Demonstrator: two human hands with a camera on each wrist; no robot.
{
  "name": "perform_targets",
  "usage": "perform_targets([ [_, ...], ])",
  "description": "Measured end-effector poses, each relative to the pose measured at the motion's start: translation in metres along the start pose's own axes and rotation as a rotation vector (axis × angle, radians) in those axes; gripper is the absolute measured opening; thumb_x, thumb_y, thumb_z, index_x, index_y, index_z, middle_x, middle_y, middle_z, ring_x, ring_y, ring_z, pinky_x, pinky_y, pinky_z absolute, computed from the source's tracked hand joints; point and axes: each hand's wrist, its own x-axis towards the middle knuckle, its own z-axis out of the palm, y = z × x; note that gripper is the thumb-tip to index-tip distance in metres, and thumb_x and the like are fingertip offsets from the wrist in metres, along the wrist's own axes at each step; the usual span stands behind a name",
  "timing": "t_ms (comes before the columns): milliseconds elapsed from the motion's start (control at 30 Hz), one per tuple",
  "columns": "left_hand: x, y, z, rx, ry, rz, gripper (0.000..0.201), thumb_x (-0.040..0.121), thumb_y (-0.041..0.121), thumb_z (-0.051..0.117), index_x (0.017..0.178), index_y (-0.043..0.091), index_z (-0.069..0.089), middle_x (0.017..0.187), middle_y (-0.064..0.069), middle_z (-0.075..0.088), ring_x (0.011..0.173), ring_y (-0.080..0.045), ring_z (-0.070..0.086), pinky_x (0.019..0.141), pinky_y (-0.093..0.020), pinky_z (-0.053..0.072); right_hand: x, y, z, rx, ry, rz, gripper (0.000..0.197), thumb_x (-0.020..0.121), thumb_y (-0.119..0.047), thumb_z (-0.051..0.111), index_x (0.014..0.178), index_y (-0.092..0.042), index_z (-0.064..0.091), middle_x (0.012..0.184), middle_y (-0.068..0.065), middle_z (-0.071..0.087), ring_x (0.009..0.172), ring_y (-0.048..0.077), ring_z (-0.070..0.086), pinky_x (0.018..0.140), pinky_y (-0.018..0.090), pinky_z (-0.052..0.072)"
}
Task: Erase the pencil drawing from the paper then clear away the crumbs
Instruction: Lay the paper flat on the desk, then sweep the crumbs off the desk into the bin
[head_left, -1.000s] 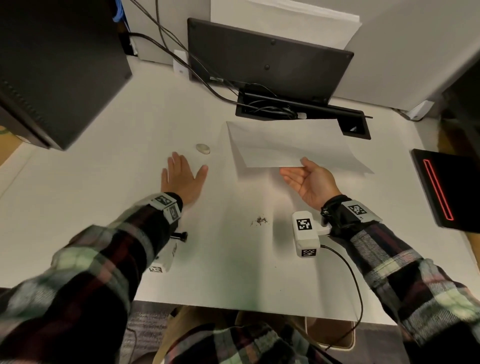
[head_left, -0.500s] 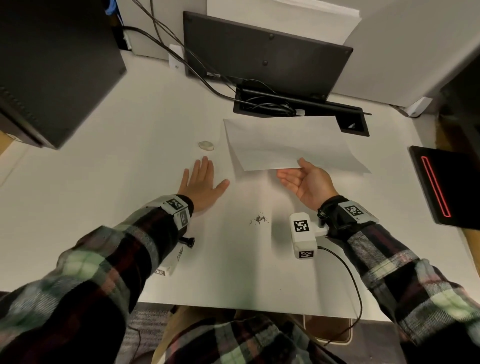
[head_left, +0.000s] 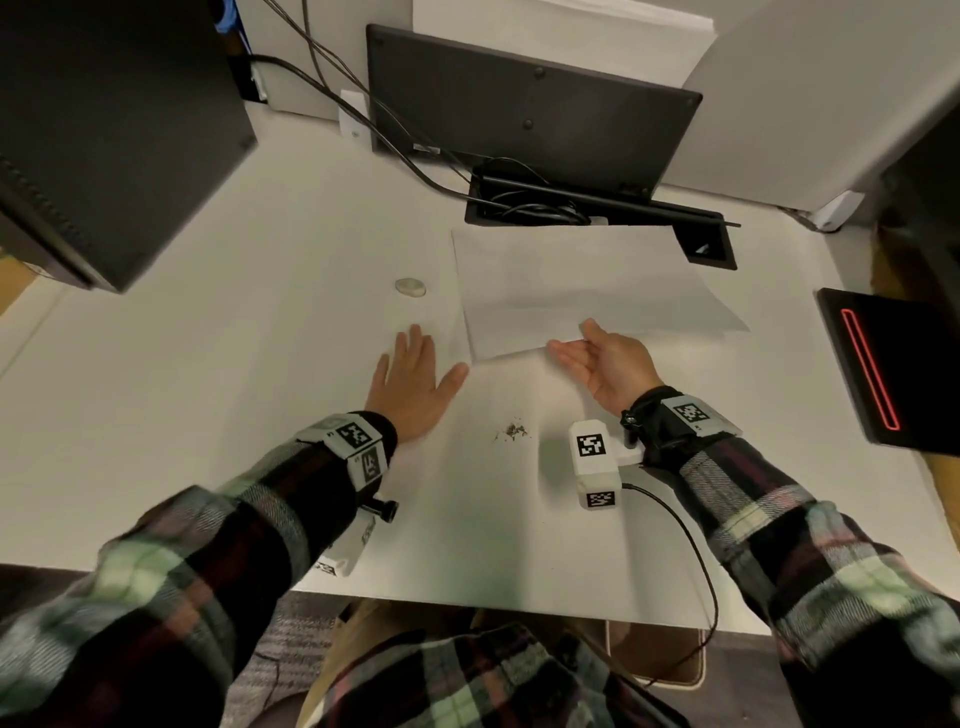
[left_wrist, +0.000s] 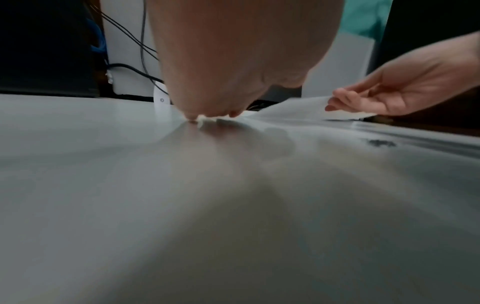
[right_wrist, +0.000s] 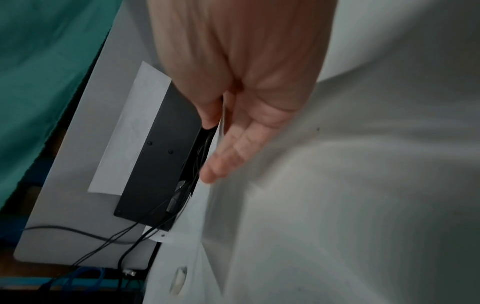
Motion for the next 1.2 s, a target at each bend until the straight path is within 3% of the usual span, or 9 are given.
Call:
perform_targets([
  [167, -0.011, 0.017, 0.023, 0.141, -0.215, 0.107, 0.074, 0.097, 0.053, 0.014, 0.146, 0.008, -0.018, 0.152, -0.005, -0.030, 0.139, -0.015, -0.027, 0.113, -0.036, -0.018, -0.005, 0.002, 0.002, -0.469, -0.124, 0.074, 0.043, 0.097, -0.037, 0.043, 0.108, 0.003, 0.056, 0.086, 0.016, 0.065, 0.079, 0.024, 0.066, 0.077, 0.031, 0.055],
  [333, -0.030, 0.040, 0.039, -0.094, -0.387, 0.268, 0.064, 0.100, 0.042, 0.022, 0.149, 0.012, -0.005, 0.156, 0.001, -0.016, 0.142, -0.007, -0.017, 0.113, -0.025, -0.011, -0.015, -0.003, -0.018, -0.890, -0.226, -0.141, 0.035, 0.098, -0.028, 0.042, 0.113, -0.005, 0.064, 0.109, 0.008, 0.066, 0.096, 0.014, 0.058, 0.089, 0.028, 0.044],
  [433, -0.035, 0.030, 0.029, -0.407, -0.204, 0.226, 0.058, 0.100, 0.035, 0.030, 0.150, 0.015, 0.009, 0.157, 0.005, -0.002, 0.142, -0.004, -0.009, 0.113, -0.022, -0.002, -0.022, 0.001, -0.023, -1.121, -0.375, -0.180, 0.041, 0.099, -0.036, 0.035, 0.130, -0.017, 0.054, 0.138, -0.007, 0.048, 0.128, 0.006, 0.040, 0.105, 0.019, 0.023],
  [600, -0.020, 0.002, 0.014, -0.072, 0.000, -0.003, 0.065, 0.100, 0.043, 0.019, 0.149, 0.007, -0.003, 0.157, -0.007, -0.014, 0.144, -0.018, -0.014, 0.115, -0.033, -0.007, -0.028, 0.031, -0.016, -1.383, -0.608, -0.123, 0.065, 0.091, -0.058, 0.014, 0.149, -0.029, 0.014, 0.156, -0.011, 0.000, 0.144, 0.009, -0.002, 0.117, 0.032, -0.003],
  [733, -0.020, 0.008, 0.022, -0.001, -0.083, -0.023, 0.067, 0.100, 0.044, 0.017, 0.147, 0.005, -0.011, 0.155, -0.009, -0.022, 0.142, -0.019, -0.020, 0.115, -0.036, -0.013, -0.053, 0.044, -0.026, -1.164, -0.658, -0.065, 0.048, 0.100, -0.039, 0.019, 0.143, -0.023, 0.033, 0.152, -0.013, 0.021, 0.140, -0.001, 0.014, 0.113, 0.019, 0.006],
  [833, -0.024, 0.023, 0.033, 0.029, -0.156, 0.044, 0.069, 0.100, 0.045, 0.016, 0.146, 0.006, -0.017, 0.152, -0.007, -0.028, 0.140, -0.017, -0.025, 0.113, -0.033, -0.017, -0.069, 0.027, -0.039, -0.901, -0.408, -0.178, 0.046, 0.100, -0.040, 0.019, 0.138, -0.028, 0.042, 0.145, -0.016, 0.035, 0.133, -0.002, 0.026, 0.109, 0.020, 0.013],
  [933, -0.029, 0.042, 0.050, 0.027, -0.216, 0.103, 0.071, 0.100, 0.045, 0.018, 0.145, 0.005, -0.018, 0.152, -0.008, -0.029, 0.139, -0.017, -0.027, 0.112, -0.032, -0.018, -0.063, 0.009, -0.057, -0.884, -0.263, -0.213, 0.049, 0.098, -0.049, 0.019, 0.136, -0.032, 0.045, 0.148, -0.011, 0.035, 0.138, 0.004, 0.025, 0.114, 0.028, 0.012],
  [1100, -0.038, 0.067, 0.059, -0.237, -0.379, 0.225, 0.064, 0.101, 0.038, 0.021, 0.147, 0.009, -0.014, 0.153, -0.004, -0.025, 0.141, -0.013, -0.022, 0.112, -0.026, -0.012, -0.057, 0.009, -0.059, -1.009, -0.304, -0.133, 0.052, 0.099, -0.048, 0.017, 0.140, -0.026, 0.040, 0.150, -0.010, 0.030, 0.140, 0.006, 0.020, 0.106, 0.019, 0.011],
  [1200, -0.040, 0.059, 0.041, -0.530, -0.211, 0.210, 0.061, 0.101, 0.035, 0.025, 0.149, 0.016, -0.007, 0.155, 0.004, -0.017, 0.142, -0.008, -0.015, 0.115, -0.027, -0.005, -0.053, 0.017, -0.047, -1.120, -0.348, -0.100, 0.056, 0.098, -0.050, 0.013, 0.147, -0.025, 0.024, 0.155, -0.009, 0.017, 0.144, 0.009, 0.011, 0.108, 0.021, 0.006],
])
